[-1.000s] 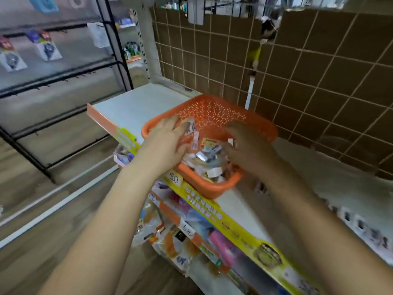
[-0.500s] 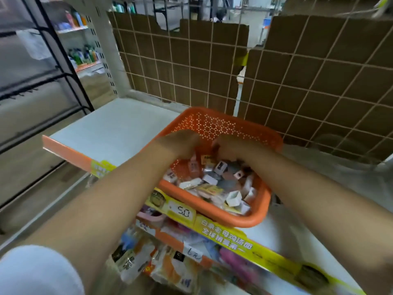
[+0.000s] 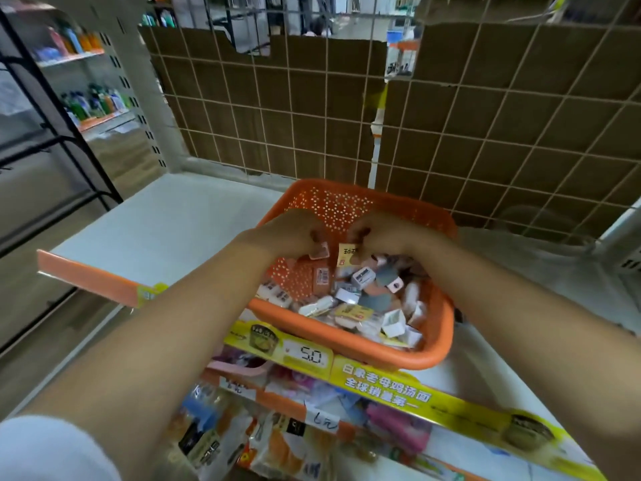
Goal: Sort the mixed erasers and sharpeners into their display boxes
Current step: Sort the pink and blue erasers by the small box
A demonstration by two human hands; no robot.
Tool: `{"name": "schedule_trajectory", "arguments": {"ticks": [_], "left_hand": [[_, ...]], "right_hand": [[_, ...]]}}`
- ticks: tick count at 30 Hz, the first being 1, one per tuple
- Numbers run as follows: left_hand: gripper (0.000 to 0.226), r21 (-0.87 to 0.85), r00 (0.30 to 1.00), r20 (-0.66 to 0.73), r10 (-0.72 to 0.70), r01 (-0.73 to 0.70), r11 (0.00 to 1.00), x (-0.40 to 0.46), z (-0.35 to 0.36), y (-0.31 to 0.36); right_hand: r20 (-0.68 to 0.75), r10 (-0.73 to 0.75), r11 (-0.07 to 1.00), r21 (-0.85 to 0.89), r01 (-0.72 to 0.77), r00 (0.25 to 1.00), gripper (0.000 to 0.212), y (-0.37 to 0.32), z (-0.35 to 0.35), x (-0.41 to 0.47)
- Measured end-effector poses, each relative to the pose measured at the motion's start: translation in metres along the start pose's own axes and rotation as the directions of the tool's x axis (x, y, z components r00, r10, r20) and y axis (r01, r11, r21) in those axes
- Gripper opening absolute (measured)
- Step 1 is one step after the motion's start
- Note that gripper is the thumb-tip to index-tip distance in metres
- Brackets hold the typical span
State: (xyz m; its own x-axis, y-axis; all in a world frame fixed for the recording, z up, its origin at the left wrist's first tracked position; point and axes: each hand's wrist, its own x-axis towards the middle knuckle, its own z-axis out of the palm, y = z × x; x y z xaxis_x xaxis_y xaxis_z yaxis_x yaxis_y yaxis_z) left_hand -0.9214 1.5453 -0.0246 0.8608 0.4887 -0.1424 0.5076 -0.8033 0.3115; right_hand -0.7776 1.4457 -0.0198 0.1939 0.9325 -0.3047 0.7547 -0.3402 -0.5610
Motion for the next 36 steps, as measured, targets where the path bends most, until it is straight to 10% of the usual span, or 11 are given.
{"name": "schedule_trajectory", "arguments": {"ticks": [10,15,23,36], "left_hand": [[0.026,-0.475,0.981,-0.181,-0.069,-0.026,0.88,-0.039,-0.017,0.015],[0.021,-0.789,0.987,-0.133,-0.088,-0.052,0.613,-0.06,-0.011,0.042],[0.02,-0.83,0.965,-0.251,-0.079,-0.173,0.531,-0.069,0.005,0.091],[0.036,-0.886,0.945,-0.289,-0.156,-0.203,0.417,-0.061,0.05,0.212]], "right_hand": [[-0.331,-0.217,0.921,0.242,0.305,0.918,0.034,0.006,-0.01,-0.063],[-0.44,-0.174,0.709,0.565,0.422,0.881,0.041,0.015,0.0,-0.09],[-0.494,-0.131,0.427,0.754,0.499,0.859,0.024,0.04,-0.002,-0.119],[-0.54,0.02,0.525,0.722,0.451,0.841,0.061,0.146,-0.055,-0.215]]}}
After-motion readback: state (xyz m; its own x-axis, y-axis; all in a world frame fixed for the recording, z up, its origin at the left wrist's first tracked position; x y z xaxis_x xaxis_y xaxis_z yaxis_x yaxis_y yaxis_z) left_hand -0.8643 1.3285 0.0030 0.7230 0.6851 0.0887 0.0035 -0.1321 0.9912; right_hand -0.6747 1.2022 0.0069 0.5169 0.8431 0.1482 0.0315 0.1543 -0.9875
